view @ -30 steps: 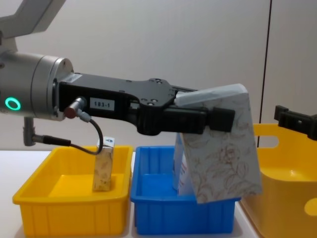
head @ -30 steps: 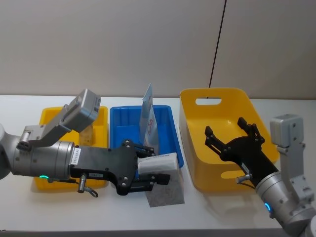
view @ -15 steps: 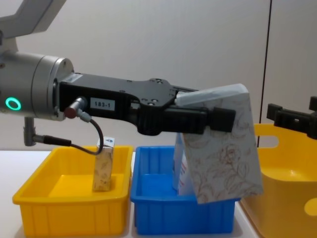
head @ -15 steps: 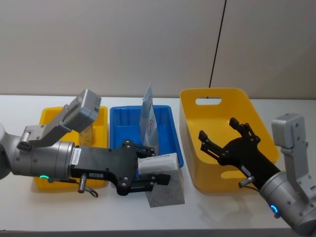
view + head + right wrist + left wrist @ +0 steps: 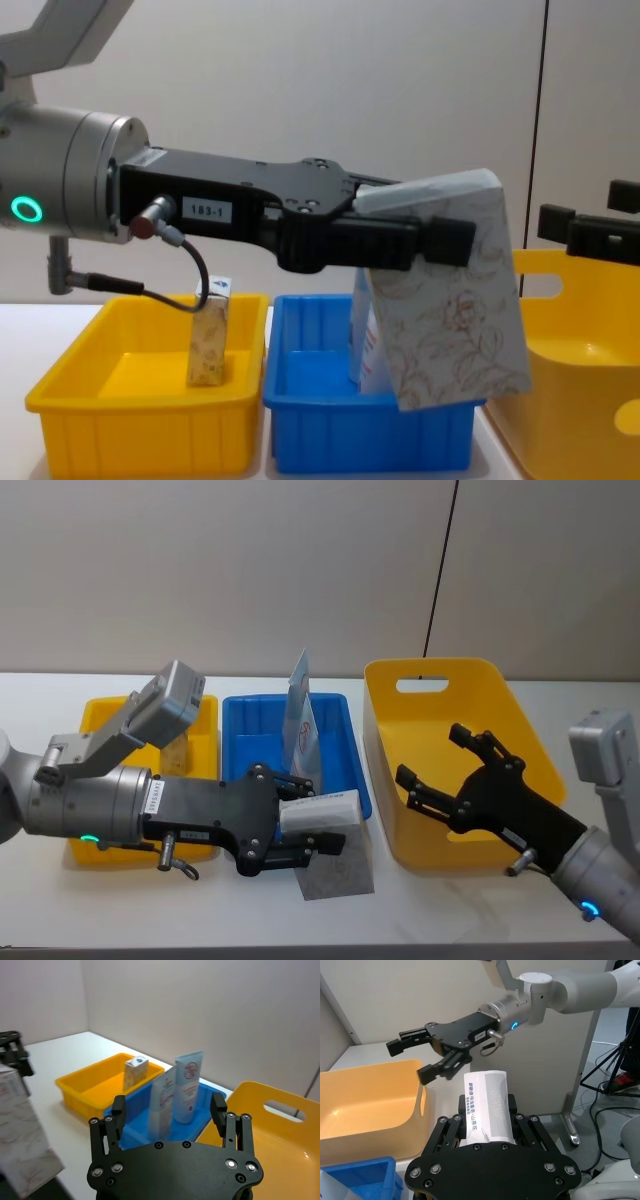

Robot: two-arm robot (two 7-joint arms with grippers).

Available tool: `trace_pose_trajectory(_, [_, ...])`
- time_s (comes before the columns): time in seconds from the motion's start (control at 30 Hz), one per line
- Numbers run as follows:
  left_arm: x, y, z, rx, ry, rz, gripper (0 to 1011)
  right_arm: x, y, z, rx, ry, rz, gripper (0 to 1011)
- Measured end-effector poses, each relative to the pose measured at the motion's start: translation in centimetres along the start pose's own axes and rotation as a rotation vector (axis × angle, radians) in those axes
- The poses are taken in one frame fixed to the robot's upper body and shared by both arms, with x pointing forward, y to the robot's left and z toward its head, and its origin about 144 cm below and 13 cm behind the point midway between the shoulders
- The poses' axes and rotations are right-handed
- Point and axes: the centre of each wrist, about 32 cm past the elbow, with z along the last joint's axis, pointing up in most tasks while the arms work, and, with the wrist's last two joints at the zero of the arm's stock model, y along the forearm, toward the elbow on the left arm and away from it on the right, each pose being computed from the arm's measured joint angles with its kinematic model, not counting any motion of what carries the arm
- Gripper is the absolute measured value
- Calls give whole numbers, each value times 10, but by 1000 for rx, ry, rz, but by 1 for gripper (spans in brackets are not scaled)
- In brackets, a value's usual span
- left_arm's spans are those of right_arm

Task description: Bimanual collaborative sorting of washing and personal care products

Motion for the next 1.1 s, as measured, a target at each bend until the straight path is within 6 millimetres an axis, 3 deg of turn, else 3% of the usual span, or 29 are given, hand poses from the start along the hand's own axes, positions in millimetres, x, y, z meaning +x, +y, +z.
trace_pose_trajectory(1.1, [0, 0, 0, 0, 0, 0, 364, 54, -34, 45, -85, -31, 545, 1003])
